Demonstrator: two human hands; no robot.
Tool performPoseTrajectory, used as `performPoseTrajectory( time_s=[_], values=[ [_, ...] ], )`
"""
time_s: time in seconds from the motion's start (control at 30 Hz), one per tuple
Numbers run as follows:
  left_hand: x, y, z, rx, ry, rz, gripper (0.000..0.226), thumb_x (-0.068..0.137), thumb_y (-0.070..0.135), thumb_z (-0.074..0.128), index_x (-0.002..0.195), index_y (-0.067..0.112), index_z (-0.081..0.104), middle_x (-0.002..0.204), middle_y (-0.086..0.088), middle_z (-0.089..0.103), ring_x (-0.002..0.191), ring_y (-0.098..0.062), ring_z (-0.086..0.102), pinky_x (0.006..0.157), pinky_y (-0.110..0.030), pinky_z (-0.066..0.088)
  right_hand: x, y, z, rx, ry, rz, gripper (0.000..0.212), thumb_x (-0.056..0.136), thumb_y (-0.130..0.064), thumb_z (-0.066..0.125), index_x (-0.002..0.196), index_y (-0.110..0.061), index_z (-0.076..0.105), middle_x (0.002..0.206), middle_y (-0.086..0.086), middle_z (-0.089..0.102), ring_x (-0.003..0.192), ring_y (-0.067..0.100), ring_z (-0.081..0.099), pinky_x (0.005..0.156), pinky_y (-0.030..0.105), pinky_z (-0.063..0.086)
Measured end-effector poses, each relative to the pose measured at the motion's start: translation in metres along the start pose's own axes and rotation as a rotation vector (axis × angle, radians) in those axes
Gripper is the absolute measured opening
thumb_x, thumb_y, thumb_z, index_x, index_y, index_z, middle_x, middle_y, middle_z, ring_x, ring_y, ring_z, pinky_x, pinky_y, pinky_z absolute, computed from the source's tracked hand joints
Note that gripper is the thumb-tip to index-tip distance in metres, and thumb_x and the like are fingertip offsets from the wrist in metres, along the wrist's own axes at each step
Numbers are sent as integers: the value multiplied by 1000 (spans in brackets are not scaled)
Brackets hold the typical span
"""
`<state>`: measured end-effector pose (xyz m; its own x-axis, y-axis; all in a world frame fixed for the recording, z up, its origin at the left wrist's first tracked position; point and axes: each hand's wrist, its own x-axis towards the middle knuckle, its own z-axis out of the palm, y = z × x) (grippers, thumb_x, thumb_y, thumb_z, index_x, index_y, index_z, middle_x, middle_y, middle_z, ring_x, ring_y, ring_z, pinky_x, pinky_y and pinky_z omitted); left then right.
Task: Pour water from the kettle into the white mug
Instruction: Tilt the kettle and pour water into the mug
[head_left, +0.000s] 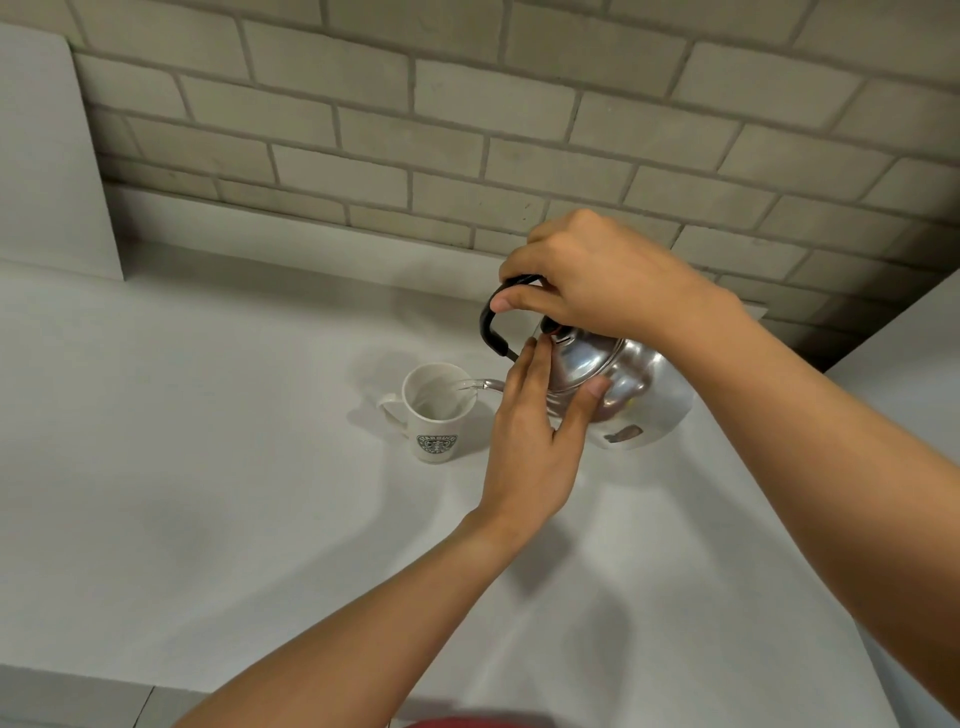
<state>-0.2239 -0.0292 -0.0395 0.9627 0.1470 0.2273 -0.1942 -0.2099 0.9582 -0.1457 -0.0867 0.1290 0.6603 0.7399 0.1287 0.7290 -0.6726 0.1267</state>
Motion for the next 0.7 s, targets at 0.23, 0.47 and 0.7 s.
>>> performPoseTrajectory(
  time_s=[0.23,0.47,0.7],
  values=[
    [0,7,3,-66,28,-2,69,100,60,55,160,27,40,160,6,49,148,-8,44,120,-39,39,3,2,-2,-37,25,-39,45,100,-56,55,110,-18,77,88,3,66,83,20,55,65,35,44],
    [-1,13,4,-117,47,5,66,101,56,56,158,25,44,158,5,51,148,-8,45,120,-39,40,5,2,-4,-68,26,-68,45,100,-58,54,109,-20,77,88,4,67,88,26,63,64,35,44],
    [0,16,2,-118,68,-6,66,102,55,57,159,25,43,160,8,49,148,-2,42,121,-33,37,8,0,-7,-83,38,-86,45,100,-57,54,109,-19,77,91,5,69,85,22,59,56,30,30]
  ],
)
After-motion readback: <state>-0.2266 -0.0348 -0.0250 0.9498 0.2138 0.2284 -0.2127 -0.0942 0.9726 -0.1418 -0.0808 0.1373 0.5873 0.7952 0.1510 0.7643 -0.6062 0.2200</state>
